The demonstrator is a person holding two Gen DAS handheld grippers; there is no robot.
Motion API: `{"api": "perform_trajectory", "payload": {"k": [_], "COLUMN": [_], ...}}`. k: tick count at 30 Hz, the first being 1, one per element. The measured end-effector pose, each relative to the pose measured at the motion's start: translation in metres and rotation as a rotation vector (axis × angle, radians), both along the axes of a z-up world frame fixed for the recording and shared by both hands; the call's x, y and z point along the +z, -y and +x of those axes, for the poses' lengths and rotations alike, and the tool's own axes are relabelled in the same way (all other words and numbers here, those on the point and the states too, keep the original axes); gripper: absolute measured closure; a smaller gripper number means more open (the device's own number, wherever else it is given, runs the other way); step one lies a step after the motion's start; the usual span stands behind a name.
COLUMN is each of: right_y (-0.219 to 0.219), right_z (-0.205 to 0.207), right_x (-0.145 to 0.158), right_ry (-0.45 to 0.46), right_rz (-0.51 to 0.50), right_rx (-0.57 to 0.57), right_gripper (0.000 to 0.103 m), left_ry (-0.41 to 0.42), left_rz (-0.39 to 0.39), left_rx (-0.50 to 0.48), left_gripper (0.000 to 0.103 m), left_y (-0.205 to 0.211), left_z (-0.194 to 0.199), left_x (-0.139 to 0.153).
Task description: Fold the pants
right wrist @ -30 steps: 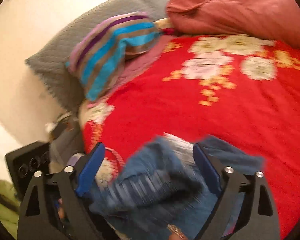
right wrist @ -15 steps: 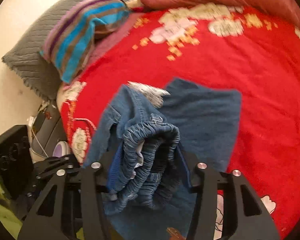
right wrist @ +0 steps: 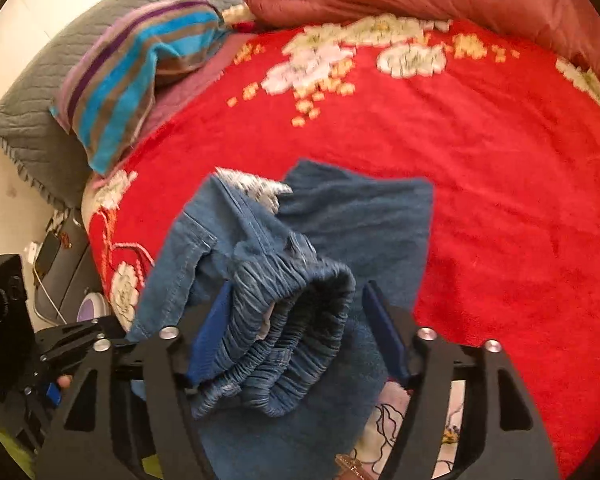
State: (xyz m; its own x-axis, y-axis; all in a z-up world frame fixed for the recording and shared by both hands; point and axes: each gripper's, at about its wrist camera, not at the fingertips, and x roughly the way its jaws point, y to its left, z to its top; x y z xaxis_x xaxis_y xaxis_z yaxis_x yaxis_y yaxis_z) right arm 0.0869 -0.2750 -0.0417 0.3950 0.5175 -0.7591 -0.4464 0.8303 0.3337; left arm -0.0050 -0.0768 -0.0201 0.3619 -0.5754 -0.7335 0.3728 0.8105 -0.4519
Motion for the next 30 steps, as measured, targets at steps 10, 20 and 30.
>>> {"api": "perform_trajectory", "payload": {"k": [10, 20, 30], "right_y": [0.029, 0.028, -0.006], "right_z": [-0.037, -0.083, -0.119], "right_x": [0.036, 0.034, 0.026], "right_ry": [0.142, 0.193, 0.249], "right_rz": [-0.023, -0.084, -0.126], "right_rx": [-0.060, -0.003, 0.132], "right_gripper": [0.015, 0.015, 0.015], "left_ry": [0.047, 0.058, 0.059], "left_rz": [0.023, 0.077, 0.151], "left_rx": [0.087, 0.191, 0.251], "left_gripper": [0.020, 0.010, 0.010], "left_y": [-0.025, -0.052, -0.066], "left_z": [0.000, 0.008, 0.024], "left_x": [0.020, 0.026, 0.023]}}
